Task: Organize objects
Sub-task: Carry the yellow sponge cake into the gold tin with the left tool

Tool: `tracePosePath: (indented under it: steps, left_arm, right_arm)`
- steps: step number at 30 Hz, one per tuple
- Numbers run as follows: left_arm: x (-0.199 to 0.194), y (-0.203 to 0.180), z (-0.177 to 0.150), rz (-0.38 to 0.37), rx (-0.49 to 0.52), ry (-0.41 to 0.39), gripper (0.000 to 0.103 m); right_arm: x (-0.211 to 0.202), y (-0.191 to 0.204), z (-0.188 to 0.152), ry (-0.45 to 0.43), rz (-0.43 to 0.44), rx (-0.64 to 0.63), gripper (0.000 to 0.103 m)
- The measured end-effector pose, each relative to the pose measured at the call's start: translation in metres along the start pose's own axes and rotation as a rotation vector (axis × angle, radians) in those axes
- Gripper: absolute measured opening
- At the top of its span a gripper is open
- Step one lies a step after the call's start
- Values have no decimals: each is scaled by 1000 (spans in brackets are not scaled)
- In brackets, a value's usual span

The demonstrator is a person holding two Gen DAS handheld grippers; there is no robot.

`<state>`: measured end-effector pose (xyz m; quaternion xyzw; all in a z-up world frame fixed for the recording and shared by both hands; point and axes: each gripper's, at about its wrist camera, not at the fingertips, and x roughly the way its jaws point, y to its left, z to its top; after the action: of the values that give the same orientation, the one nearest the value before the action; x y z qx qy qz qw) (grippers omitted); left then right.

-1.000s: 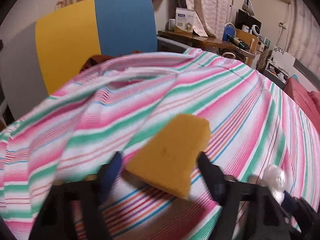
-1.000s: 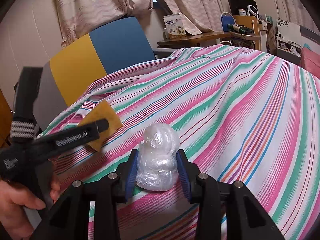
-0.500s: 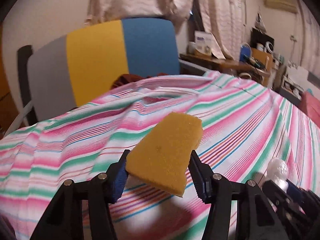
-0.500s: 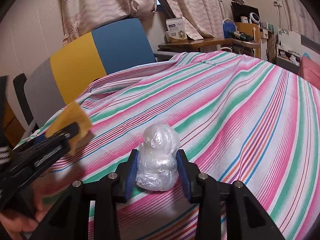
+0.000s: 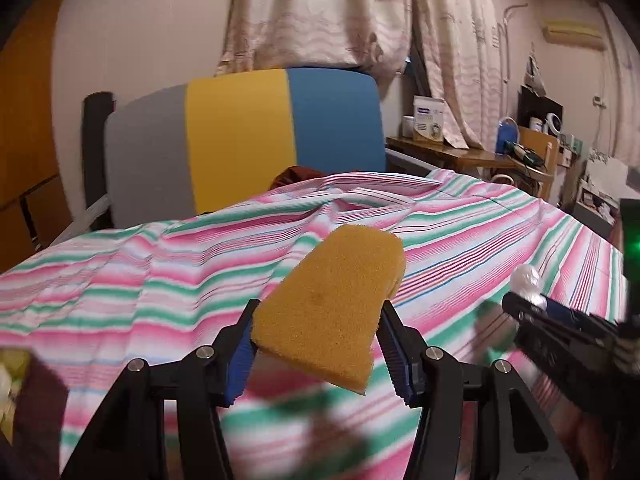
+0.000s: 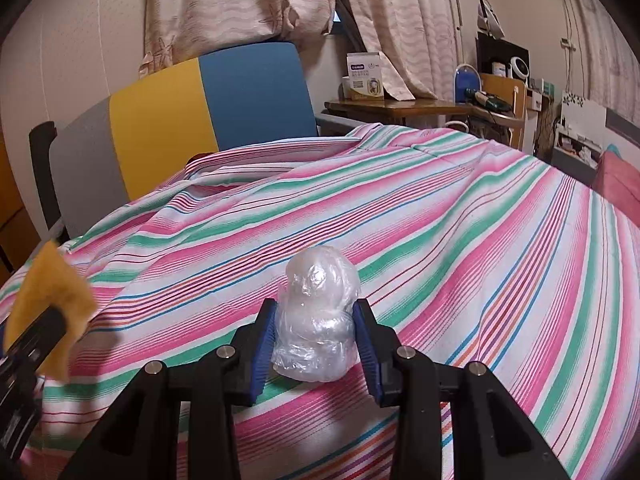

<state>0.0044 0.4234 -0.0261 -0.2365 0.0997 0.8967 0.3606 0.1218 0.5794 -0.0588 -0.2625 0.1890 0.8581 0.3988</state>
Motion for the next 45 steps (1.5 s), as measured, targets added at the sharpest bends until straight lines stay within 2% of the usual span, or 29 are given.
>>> tracePosePath:
  steps: [6, 11, 14, 19, 23, 27, 34, 39, 45]
  left_arm:
    - [-41, 28, -29, 33, -59, -9, 57]
    - [-73, 49, -48, 94, -110, -4, 57]
    - [-90, 54, -61, 92, -112, 12, 57]
    - [-125, 56, -71, 66, -65, -21, 57]
    - [-151, 69, -73, 54, -88, -38, 57]
    - [-172, 86, -76, 74, -112, -46, 57]
    - [-201, 128, -87, 139, -202, -33, 57]
    - [-223, 167, -94, 202, -295, -34, 57]
    - [-240, 213, -104, 294, -394, -31, 58]
  right_arm:
    - [-5, 10, 0, -22, -19, -51, 38]
    - [-12, 19, -1, -59, -6, -95, 38]
    - [-12, 26, -1, -62, -16, -125, 38]
    - [-14, 35, -2, -69, -21, -171, 38]
    - [-15, 40, -3, -77, -26, -200, 38]
    - [-17, 45, -3, -88, -24, -227, 38]
    - [-21, 57, -5, -99, 14, -297, 38]
    - [-18, 73, -8, -51, 57, -377, 38]
    - [-34, 87, -11, -23, 138, -354, 38]
